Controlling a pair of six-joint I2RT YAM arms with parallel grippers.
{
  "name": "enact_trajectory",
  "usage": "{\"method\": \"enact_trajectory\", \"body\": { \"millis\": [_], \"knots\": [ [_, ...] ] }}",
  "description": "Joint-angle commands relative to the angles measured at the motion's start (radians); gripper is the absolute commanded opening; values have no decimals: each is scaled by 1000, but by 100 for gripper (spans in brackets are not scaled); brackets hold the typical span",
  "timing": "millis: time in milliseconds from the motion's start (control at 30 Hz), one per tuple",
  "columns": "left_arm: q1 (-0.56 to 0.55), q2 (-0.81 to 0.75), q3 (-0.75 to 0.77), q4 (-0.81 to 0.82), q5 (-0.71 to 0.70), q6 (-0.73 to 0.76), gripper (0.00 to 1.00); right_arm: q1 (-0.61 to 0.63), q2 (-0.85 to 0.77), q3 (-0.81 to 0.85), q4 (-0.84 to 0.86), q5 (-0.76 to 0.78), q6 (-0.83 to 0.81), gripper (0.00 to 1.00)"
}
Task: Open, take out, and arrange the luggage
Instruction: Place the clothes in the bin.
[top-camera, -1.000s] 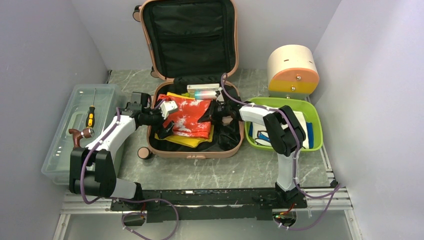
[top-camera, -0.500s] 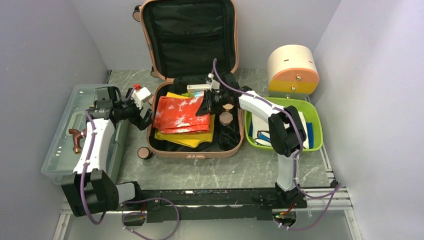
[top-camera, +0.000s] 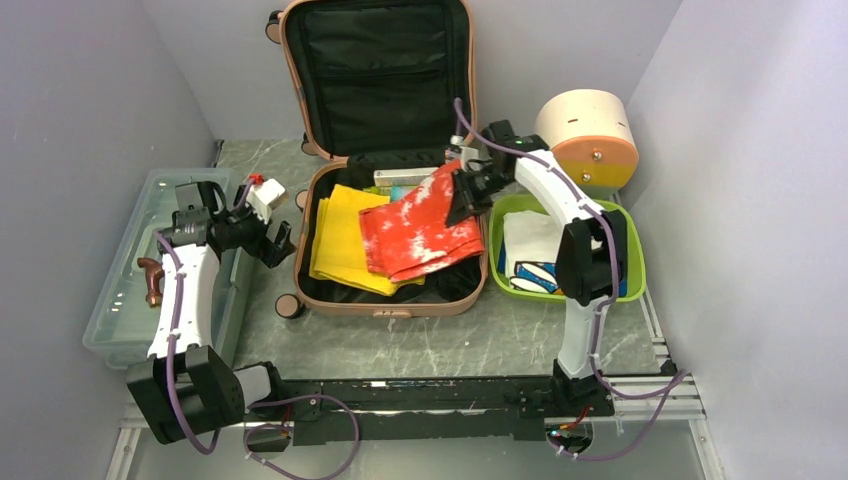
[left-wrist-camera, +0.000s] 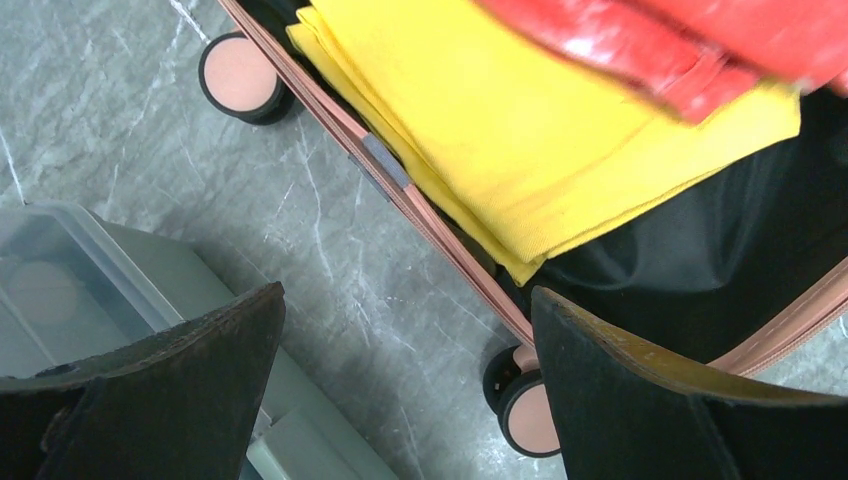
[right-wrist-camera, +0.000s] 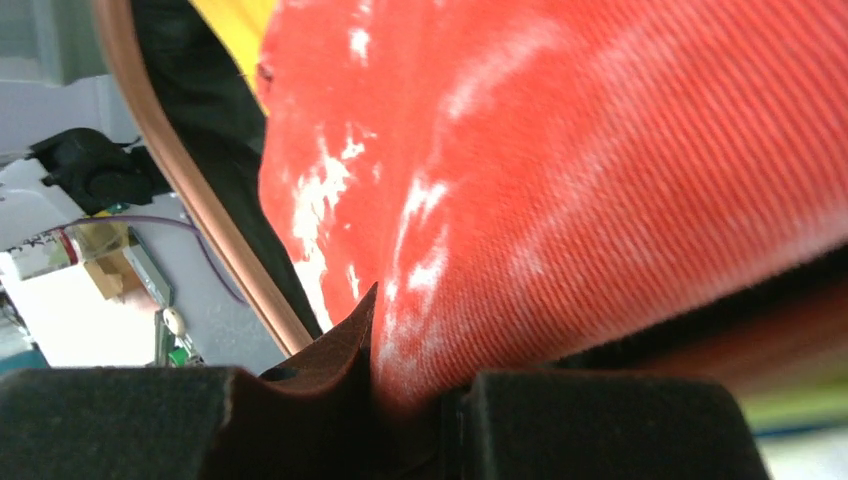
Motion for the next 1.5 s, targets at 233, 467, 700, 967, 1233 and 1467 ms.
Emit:
{"method": "enact_trajectory", "body": {
  "millis": [233,467,700,967,1233,1467],
  "knots": [
    [32,-8,-19,-19,61,-16,98,-240,-330,-168,-149,295,-286,0],
    [37,-1,-23,-23,87,-11,98,-397,-385,-193,-193,377,-387,0],
    [42,8,-27,-24,104,-8,98,-538,-385,-239,-208,405,-511,0],
    [45,7,-27,-24,111,-7,98,-679,-302,-194,-251,415,-627,0],
    [53,9,-28,-25,122,-5,98,-764,-252,-207,-252,436,-689,0],
    [56,14,-26,-27,129,-5,99,-785,-235,-248,-217,461,-699,0]
  ]
}}
